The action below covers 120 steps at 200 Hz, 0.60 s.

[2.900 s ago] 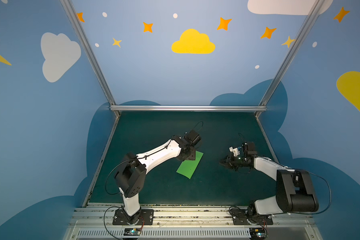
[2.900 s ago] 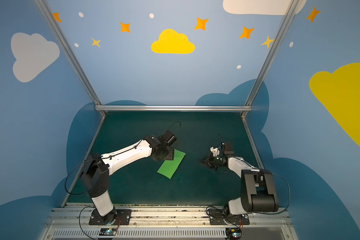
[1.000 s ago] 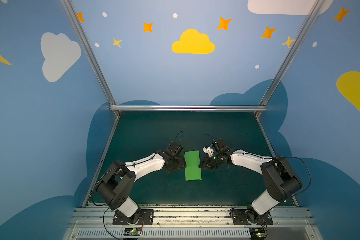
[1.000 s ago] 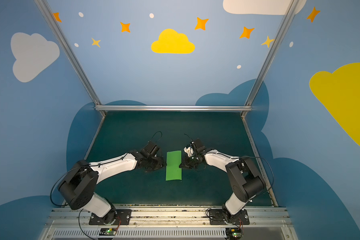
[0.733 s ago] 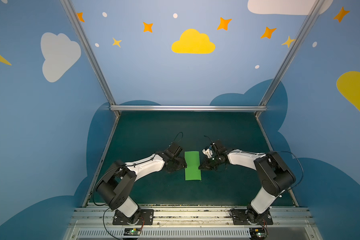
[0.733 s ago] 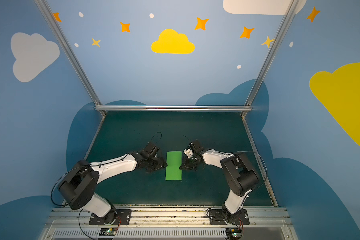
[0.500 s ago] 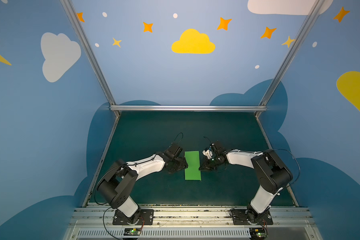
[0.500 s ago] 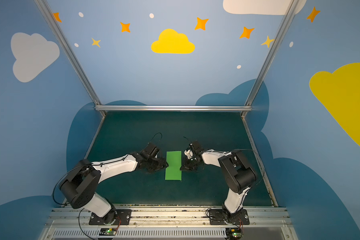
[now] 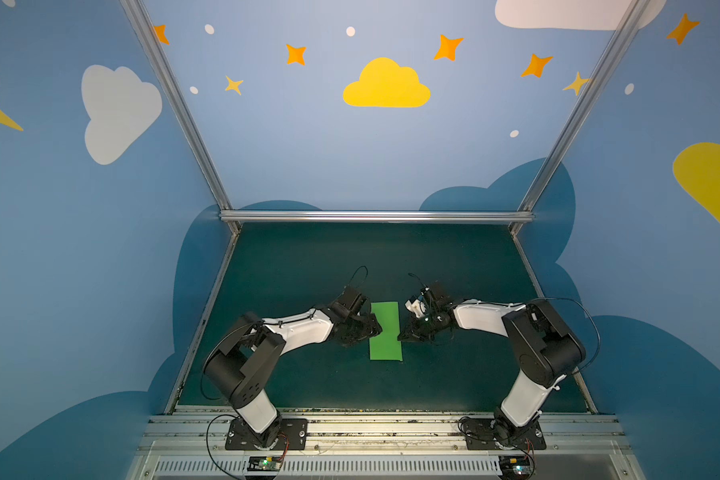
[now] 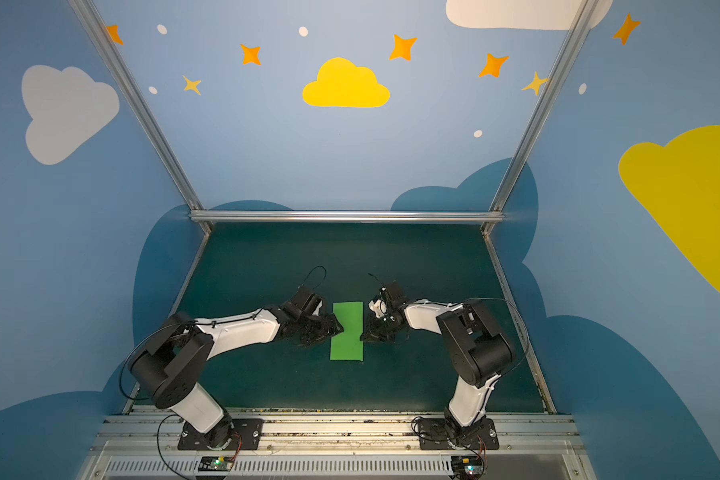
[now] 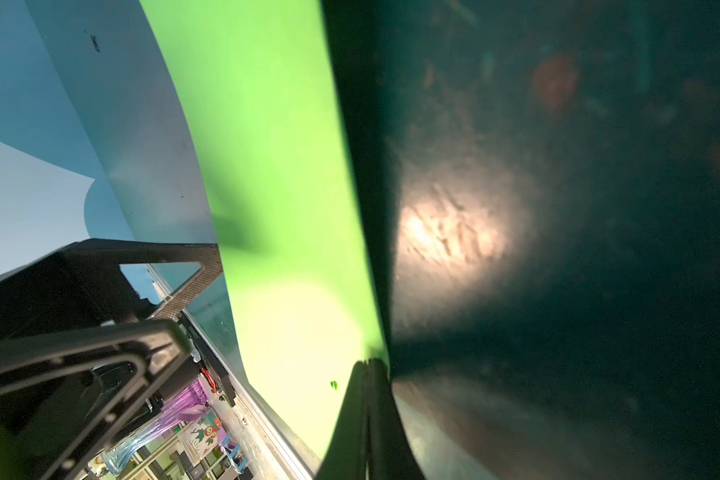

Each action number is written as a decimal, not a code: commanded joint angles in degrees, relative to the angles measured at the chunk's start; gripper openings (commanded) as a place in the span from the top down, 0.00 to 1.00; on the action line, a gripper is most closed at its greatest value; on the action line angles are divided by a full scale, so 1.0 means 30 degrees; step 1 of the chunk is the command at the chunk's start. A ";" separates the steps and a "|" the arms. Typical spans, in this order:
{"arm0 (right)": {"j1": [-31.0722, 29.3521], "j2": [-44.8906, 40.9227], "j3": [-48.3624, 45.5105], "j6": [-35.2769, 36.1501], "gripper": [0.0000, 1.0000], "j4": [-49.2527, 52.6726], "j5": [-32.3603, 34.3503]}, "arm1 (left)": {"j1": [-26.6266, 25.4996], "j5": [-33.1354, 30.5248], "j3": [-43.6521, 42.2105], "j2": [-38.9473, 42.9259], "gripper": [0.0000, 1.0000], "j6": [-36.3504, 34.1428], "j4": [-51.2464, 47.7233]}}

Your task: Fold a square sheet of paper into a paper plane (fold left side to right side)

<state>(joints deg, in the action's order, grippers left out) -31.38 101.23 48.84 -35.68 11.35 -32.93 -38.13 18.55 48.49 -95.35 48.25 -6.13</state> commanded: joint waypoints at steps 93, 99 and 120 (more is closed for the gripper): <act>-0.0089 0.1091 -0.0749 0.0319 1.00 0.0505 0.1663 | 0.0330 0.0902 -0.0411 -0.1639 0.33 -0.1420 0.1575; -0.0088 0.1091 -0.0752 0.0322 1.00 0.0507 0.1659 | 0.0376 0.0912 -0.0446 -0.1585 0.34 -0.1512 0.1575; -0.0074 0.1109 -0.0741 0.0320 1.00 0.0539 0.1689 | 0.0489 0.0909 -0.0530 -0.1412 0.37 -0.1855 0.1357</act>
<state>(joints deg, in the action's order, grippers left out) -31.31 101.27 48.84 -35.53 11.35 -33.04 -37.21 22.39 48.47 -98.39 45.39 0.97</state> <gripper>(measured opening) 0.047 0.640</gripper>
